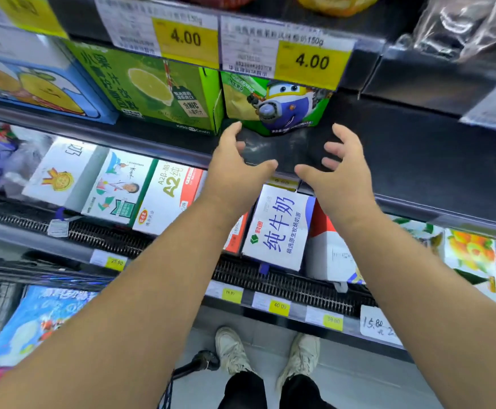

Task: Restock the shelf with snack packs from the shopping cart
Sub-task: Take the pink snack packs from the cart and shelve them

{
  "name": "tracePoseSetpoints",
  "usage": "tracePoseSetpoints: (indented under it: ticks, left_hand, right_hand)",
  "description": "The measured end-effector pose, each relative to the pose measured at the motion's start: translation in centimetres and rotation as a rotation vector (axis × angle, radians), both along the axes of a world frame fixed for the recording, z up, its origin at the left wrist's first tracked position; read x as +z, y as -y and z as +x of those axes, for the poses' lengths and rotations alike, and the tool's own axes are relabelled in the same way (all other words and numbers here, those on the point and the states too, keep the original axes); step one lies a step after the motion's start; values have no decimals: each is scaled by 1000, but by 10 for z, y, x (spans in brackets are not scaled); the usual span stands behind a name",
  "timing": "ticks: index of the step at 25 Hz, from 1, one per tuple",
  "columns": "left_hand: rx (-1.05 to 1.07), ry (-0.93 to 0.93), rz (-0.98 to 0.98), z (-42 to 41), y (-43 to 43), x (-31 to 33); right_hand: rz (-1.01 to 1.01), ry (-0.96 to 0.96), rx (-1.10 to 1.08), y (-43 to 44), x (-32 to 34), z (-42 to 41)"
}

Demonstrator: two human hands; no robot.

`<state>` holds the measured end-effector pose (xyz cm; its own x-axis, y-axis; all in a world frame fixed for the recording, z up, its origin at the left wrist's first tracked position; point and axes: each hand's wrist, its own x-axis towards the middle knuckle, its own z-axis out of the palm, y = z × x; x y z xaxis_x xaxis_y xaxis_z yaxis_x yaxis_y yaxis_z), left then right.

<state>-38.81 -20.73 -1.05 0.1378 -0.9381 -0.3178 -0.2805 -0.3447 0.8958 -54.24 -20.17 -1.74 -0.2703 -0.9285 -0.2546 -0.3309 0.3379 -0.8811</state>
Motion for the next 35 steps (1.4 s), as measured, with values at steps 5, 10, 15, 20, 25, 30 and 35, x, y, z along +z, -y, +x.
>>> tracePoseSetpoints:
  ticks: [5,10,15,20,25,30,35]
  left_hand:
    - [-27,48,54,28,-54,54]
    - [56,-10,85,46,-115,112]
    - [140,-9,46,57,-171,155]
    - [162,27,52,82,-217,176]
    - [198,28,58,134,-267,179]
    - [162,43,70,192,-313,179]
    - [86,97,88,261,-349,173]
  right_hand:
    - [160,36,228,-33,58,-13]
    - [154,-1,386,-66,114,-18]
    - [125,24,546,-104,153,-4]
    - [77,31,663,-139,177,30]
    - [72,44,738,-183,189,89]
    - [85,47,726,-230,184,157]
    - [122,76,680,-279,168,220]
